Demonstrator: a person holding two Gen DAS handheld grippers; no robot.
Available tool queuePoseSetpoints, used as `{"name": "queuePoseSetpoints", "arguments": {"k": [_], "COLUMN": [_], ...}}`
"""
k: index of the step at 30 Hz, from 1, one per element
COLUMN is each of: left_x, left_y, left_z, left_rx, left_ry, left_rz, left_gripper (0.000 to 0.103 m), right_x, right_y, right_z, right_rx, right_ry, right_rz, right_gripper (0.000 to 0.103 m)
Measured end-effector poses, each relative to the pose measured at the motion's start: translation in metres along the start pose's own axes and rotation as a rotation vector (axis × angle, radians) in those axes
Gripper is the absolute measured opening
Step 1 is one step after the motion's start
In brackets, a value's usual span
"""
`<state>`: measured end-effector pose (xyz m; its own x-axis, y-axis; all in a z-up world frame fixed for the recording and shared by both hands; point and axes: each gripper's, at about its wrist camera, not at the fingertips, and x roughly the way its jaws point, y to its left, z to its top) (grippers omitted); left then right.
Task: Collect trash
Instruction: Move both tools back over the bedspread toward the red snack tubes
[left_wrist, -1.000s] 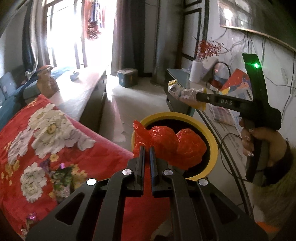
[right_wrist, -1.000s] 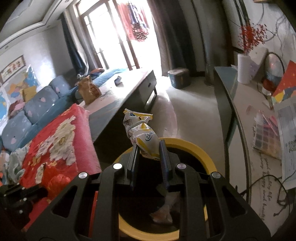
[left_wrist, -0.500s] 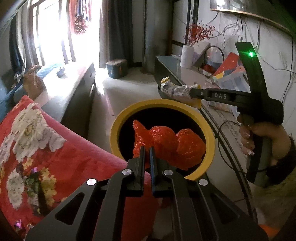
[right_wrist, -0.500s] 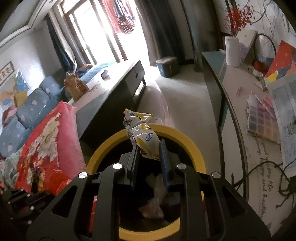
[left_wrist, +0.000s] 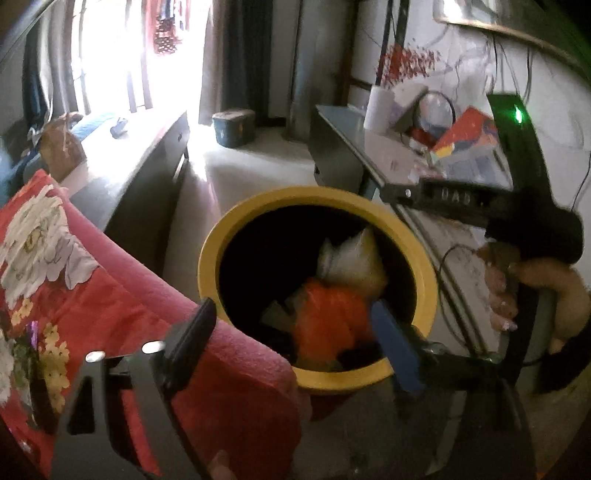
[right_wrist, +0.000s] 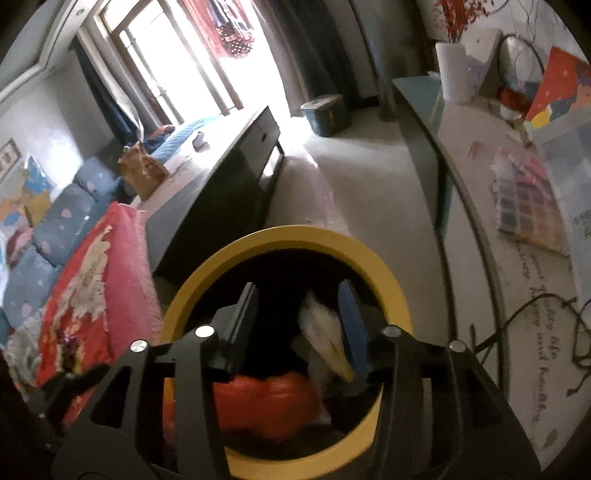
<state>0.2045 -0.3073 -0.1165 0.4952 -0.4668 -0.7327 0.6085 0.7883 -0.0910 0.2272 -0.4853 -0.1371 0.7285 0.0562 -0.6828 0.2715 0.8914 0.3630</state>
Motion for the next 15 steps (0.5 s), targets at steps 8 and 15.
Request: {"name": "queuePoseSetpoints", "arguments": {"k": [8, 15], "left_x": [-0.038, -0.076], "left_y": [0.027, 0.046], "left_z": [0.001, 0.002], "left_rx": [-0.112, -0.181], "left_ry": [-0.101, -0.178], "left_rz": [0.04, 0.091], "left_gripper": [0.095, 0.095], "right_x": [-0.015, -0.034], "right_y": [0.027, 0.062], "right_z": [0.004, 0.003], "right_rx": [-0.095, -0.179], "right_ry": [-0.059, -0.096], "right_rz": [-0.034, 0.016], "right_gripper": [0.053, 0.06]}}
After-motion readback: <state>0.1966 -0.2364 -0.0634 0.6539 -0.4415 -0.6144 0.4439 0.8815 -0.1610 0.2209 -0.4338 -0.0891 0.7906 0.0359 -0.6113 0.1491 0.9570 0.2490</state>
